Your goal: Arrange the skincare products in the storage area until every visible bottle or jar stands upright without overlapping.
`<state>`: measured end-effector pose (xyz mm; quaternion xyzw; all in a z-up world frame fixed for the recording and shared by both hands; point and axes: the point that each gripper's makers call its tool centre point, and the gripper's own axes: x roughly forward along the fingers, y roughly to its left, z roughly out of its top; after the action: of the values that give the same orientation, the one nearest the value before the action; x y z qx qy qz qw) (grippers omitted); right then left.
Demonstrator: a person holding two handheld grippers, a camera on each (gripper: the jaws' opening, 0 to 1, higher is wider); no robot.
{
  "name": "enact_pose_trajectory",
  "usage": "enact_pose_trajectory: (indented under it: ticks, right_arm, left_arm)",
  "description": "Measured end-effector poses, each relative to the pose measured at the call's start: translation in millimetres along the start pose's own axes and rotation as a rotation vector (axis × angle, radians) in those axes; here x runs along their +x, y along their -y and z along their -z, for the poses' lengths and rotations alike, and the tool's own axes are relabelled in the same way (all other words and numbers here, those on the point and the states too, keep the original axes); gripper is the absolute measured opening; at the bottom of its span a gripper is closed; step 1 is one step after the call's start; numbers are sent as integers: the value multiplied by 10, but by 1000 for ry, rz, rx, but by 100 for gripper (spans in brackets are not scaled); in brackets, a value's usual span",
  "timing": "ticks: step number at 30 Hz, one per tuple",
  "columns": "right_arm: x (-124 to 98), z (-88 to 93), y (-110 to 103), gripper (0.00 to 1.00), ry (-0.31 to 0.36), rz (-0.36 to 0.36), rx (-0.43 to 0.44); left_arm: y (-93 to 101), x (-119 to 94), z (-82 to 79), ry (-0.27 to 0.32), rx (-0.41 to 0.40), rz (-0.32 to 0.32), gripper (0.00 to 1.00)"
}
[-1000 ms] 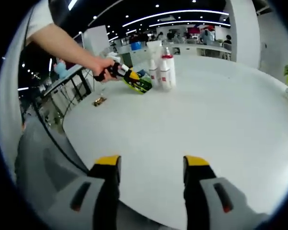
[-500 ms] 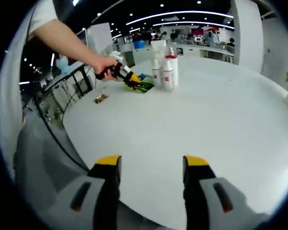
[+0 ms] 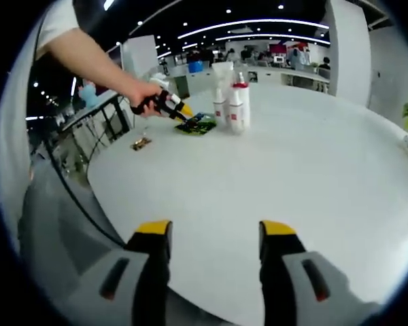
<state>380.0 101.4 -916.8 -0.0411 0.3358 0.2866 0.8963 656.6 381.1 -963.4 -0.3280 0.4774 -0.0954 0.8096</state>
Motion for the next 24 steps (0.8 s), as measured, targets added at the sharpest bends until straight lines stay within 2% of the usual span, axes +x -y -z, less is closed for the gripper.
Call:
enact_pose_trajectory:
  ticks: [4, 9, 11, 15, 17, 18, 21, 23, 24]
  right_arm:
    - [-9, -25, 18, 53, 15, 9, 0]
    - [-11, -41, 10, 53, 23, 8, -2]
    - [-9, -40, -5, 53, 22, 2, -8]
    - [-11, -52, -26, 53, 29, -6, -15]
    - [-10, -50, -36, 53, 28, -7, -28]
    - [-10, -51, -40, 52, 27, -8, -32]
    - [-22, -71, -56, 51, 37, -9, -52]
    - [-28, -80, -61, 51, 42, -9, -60]
    - [-27, -81, -63, 51, 43, -10, -62]
  left_arm:
    - [59, -81, -2, 22, 11, -7, 21]
    - [81, -293, -26, 62, 67, -5, 22]
    - [10, -417, -32, 63, 111, -23, 23]
    - [-114, -709, -33, 98, 116, -34, 27]
    - [-130, -869, 39, 120, 129, -46, 28]
    - [-204, -879, 26, 122, 141, -53, 29]
    - [-433, -995, 183, 87, 234, -141, 33]
    - [-656, -1054, 376, 46, 329, -256, 38]
    - [-716, -1065, 439, 33, 369, -286, 41]
